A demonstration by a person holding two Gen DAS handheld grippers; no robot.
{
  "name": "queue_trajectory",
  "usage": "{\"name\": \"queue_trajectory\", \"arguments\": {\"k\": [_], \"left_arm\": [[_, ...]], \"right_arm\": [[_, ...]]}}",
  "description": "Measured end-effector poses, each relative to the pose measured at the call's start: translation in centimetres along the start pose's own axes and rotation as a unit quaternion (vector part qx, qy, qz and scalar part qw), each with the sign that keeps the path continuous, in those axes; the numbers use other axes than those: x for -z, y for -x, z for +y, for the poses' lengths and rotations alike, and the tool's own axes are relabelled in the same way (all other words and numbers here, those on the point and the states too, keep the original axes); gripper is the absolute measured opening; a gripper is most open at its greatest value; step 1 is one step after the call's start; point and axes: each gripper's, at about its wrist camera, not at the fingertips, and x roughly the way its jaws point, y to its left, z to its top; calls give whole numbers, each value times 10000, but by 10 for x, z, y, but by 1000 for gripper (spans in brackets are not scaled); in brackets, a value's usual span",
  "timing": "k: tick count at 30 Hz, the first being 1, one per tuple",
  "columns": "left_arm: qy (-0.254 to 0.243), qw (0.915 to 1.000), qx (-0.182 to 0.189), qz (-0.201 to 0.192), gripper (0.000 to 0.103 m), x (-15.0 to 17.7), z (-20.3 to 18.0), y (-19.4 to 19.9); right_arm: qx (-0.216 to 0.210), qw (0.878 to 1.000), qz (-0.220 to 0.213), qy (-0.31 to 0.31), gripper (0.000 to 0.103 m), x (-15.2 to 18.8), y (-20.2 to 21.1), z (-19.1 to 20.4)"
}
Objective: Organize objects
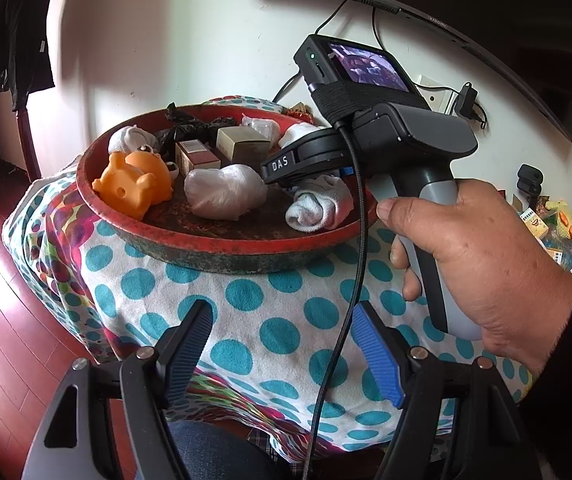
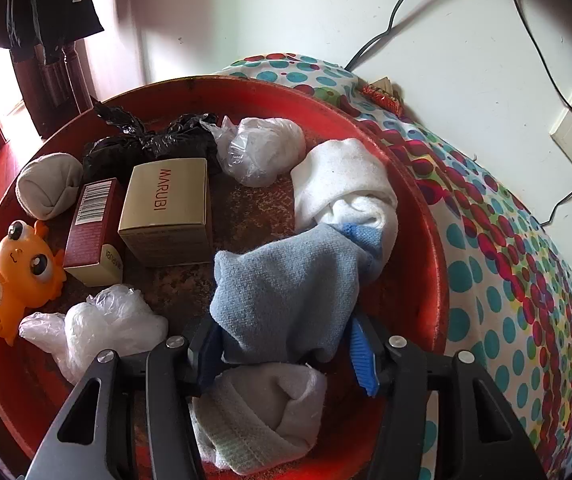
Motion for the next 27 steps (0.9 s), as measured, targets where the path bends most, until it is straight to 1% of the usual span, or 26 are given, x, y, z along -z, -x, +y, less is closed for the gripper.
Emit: {"name": "queue_trajectory", "arguments": {"k": [1, 2, 3, 4, 5, 6, 7, 9, 12, 13, 14, 16, 18, 19, 22, 24, 27], "left_arm": [[-30, 10000, -18, -54, 75, -1, -1, 2], [-54, 9999, -16, -145, 75, -2, -2, 5], [-68, 9997, 17, -235, 75, -2, -2, 9], [-99, 9993, 81, -364, 75, -4, -3, 16], [-125, 9988, 112, -457, 75, -5, -4, 21], [-155, 9982, 129, -562, 79, -7, -5, 27], [-195, 9966, 182, -775, 81, -8, -7, 38], [-283, 9925, 212, -1170, 88, -11, -11, 57], [-429, 9857, 141, -1626, 89, -17, -18, 83], [-429, 9825, 154, -1807, 90, -21, -19, 93], [-407, 9811, 183, -1882, 90, -24, -18, 98], [-423, 9811, 116, -1886, 91, -32, -17, 106], [-495, 9809, -124, -1877, 91, -37, -15, 110], [-537, 9788, -318, -1948, 91, -39, -13, 115], [-490, 9753, -472, -2100, 91, -43, -1, 123], [-433, 9787, -497, -1945, 91, -43, 9, 118], [-199, 9885, -462, -1423, 91, -41, 31, 96]], "right_arm": [[32, 10000, -17, -8, 68, 0, 1, 0], [109, 9999, -77, -24, 74, 0, 5, -1], [261, 9995, -197, -37, 89, 0, 11, -1], [402, 9986, -331, -53, 99, 0, 18, -2], [488, 9973, -533, -103, 100, 2, 30, -4], [490, 9964, -677, -174, 100, 3, 41, -7], [539, 9946, -840, -284, 102, 5, 53, -12], [847, 9895, -1048, -519, 102, 9, 74, -22], [1193, 9802, -1267, -942, 102, 23, 101, -45], [1311, 9760, -1333, -1120, 103, 32, 110, -54], [1319, 9741, -1351, -1245, 103, 39, 115, -61], [1222, 9715, -1364, -1507, 103, 57, 123, -70], [1326, 9685, -1320, -1642, 103, 78, 129, -74], [1363, 9674, -1290, -1703, 103, 90, 132, -75], [1297, 9667, -1189, -1860, 103, 116, 134, -76], [1292, 9661, -1103, -1944, 103, 132, 134, -72], [1237, 9659, -1023, -2033, 103, 146, 135, -65]]}}
